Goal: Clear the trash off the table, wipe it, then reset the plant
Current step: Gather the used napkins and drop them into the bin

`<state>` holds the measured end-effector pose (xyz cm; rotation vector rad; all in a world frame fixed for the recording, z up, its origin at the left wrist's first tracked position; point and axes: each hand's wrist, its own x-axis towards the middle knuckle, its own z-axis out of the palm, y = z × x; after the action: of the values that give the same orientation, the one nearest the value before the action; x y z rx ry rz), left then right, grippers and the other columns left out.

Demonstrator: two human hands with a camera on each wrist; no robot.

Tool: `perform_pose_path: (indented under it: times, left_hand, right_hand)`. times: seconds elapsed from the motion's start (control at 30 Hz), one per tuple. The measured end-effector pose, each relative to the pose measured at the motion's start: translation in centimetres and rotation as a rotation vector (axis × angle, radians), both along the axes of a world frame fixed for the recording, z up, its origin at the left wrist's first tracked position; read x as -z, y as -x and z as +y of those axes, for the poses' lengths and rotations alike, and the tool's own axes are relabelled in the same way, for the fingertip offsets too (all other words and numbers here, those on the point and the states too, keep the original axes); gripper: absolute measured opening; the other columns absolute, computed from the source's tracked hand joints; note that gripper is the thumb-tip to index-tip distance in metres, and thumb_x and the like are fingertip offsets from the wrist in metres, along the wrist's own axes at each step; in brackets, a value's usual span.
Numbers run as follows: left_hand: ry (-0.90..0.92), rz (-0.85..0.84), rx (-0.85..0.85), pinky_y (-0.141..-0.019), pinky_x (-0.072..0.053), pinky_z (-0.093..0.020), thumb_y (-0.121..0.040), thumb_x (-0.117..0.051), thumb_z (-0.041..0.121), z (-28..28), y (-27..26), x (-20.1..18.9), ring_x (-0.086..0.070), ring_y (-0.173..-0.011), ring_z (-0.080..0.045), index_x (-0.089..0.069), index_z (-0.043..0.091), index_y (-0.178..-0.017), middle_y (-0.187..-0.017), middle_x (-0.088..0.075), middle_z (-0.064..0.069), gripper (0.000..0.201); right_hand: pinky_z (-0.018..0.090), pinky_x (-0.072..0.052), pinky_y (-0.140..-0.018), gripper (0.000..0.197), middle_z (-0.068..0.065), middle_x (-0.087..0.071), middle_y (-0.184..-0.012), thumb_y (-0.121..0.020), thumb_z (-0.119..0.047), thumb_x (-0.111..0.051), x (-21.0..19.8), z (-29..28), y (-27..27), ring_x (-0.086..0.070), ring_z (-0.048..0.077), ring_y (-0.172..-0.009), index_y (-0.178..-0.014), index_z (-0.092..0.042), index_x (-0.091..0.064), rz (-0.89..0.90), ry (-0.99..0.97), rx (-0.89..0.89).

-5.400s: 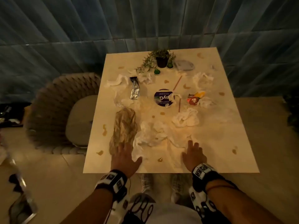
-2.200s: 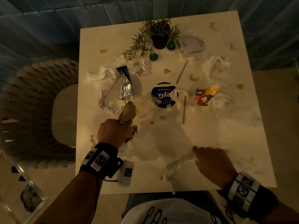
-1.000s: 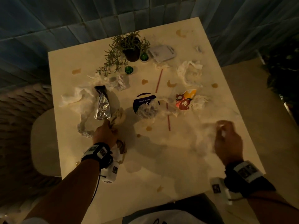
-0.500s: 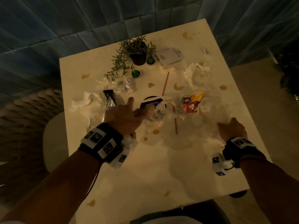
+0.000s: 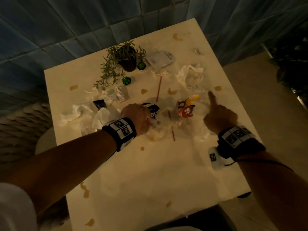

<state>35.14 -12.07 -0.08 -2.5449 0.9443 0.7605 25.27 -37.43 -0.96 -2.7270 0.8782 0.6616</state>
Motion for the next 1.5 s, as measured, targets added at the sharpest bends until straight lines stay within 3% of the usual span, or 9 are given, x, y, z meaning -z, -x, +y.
perform_pose_path:
  times: [0.27,0.5,0.63,0.83,1.0,1.13,1.23,1.4,1.5]
  left_hand:
    - [-0.086,-0.012,0.049,-0.091,-0.047,-0.052,-0.063,-0.032,0.093,-0.7,0.3,4.1,-0.026,-0.135,-0.045,0.008,0.028,-0.152,-0.158,-0.017,-0.01,0.117]
    - [-0.08,-0.012,0.245,-0.075,-0.048,-0.047,-0.095,-0.04,0.043,-2.9,-0.5,3.9,-0.052,-0.113,-0.043,-0.026,0.018,-0.145,-0.141,-0.039,-0.024,0.058]
    - [-0.009,-0.018,0.265,-0.067,-0.041,-0.041,-0.096,-0.045,0.037,-3.1,-2.1,2.4,-0.058,-0.102,-0.038,-0.035,0.021,-0.142,-0.132,-0.047,-0.021,0.05]
    - [0.309,-0.057,0.024,-0.072,-0.046,-0.035,-0.092,-0.042,0.018,-1.0,-4.9,0.2,-0.06,-0.103,-0.034,-0.042,0.021,-0.133,-0.122,-0.057,-0.01,0.041]
    - [0.52,-0.154,-0.311,-0.064,-0.047,-0.04,-0.09,-0.05,0.026,2.5,-5.9,-2.4,-0.063,-0.083,-0.041,-0.034,0.01,-0.138,-0.091,-0.066,-0.02,0.053]
    - [0.74,-0.119,-0.541,-0.059,-0.032,-0.031,-0.089,-0.055,0.018,4.4,-4.8,-4.4,-0.053,-0.067,-0.032,-0.051,0.005,-0.083,-0.066,-0.053,-0.007,0.015]
    - [0.853,-0.07,-0.686,-0.055,-0.02,-0.029,-0.089,-0.058,0.02,5.1,-2.7,-5.4,-0.043,-0.065,-0.024,-0.049,0.002,-0.073,-0.066,-0.049,-0.008,0.025]
    - [0.949,0.08,-0.854,-0.047,-0.031,-0.024,-0.08,-0.053,0.028,5.9,-0.6,-4.2,-0.046,-0.054,-0.014,-0.052,0.008,-0.062,-0.057,-0.053,-0.005,0.027]
    - [1.012,0.117,-0.901,-0.042,-0.027,-0.011,-0.087,-0.055,0.007,5.3,0.3,-4.2,-0.039,-0.04,0.0,-0.037,0.02,-0.05,-0.046,-0.04,0.006,0.044]
  right_hand:
    - [0.046,-0.044,-0.091,0.102,0.015,-0.059,-0.127,-0.073,-0.08,-0.043,6.2,2.1,-0.4,-0.059,0.038,-0.11,-0.15,-0.032,0.004,0.088,-0.109,0.026]
    - [0.039,-0.041,-0.073,0.047,0.018,-0.061,-0.112,-0.091,-0.038,-0.048,7.0,2.2,0.2,-0.062,0.041,-0.097,-0.132,-0.022,-0.033,-0.064,-0.073,0.037]
    - [0.041,-0.042,-0.077,0.045,0.021,-0.062,-0.115,-0.091,-0.023,-0.045,6.3,1.1,0.9,-0.06,0.042,-0.101,-0.135,-0.02,-0.037,-0.114,-0.12,0.145]
    - [0.052,-0.05,-0.081,0.048,0.031,-0.064,-0.106,-0.091,-0.017,-0.046,3.2,-0.1,2.1,-0.06,0.049,-0.095,-0.138,-0.012,-0.038,-0.316,-0.158,0.285]
    - [0.043,-0.046,-0.079,0.068,0.021,-0.066,-0.103,-0.086,-0.014,-0.044,-0.8,1.2,-0.5,-0.061,0.041,-0.092,-0.147,-0.034,-0.024,-0.232,-0.134,0.096]
    - [0.034,-0.043,-0.063,0.082,0.013,-0.064,-0.088,-0.09,-0.023,-0.043,0.1,3.7,-4.5,-0.052,0.027,-0.062,-0.15,-0.034,0.012,0.003,-0.04,-0.269]
    - [0.032,-0.038,-0.058,0.078,0.013,-0.066,-0.102,-0.093,-0.02,-0.039,2.5,4.4,-6.2,-0.043,0.021,-0.052,-0.151,-0.029,0.013,0.148,0.046,-0.391]
    - [0.041,-0.048,-0.085,0.073,0.012,-0.044,-0.142,-0.092,-0.036,-0.05,4.4,3.7,-5.8,-0.055,0.033,-0.116,-0.151,-0.021,-0.009,0.133,0.023,-0.473]
    - [0.042,-0.048,-0.084,0.076,0.017,-0.051,-0.134,-0.09,-0.033,-0.055,5.0,3.1,-5.0,-0.057,0.036,-0.112,-0.15,-0.012,-0.014,0.072,0.031,-0.406]
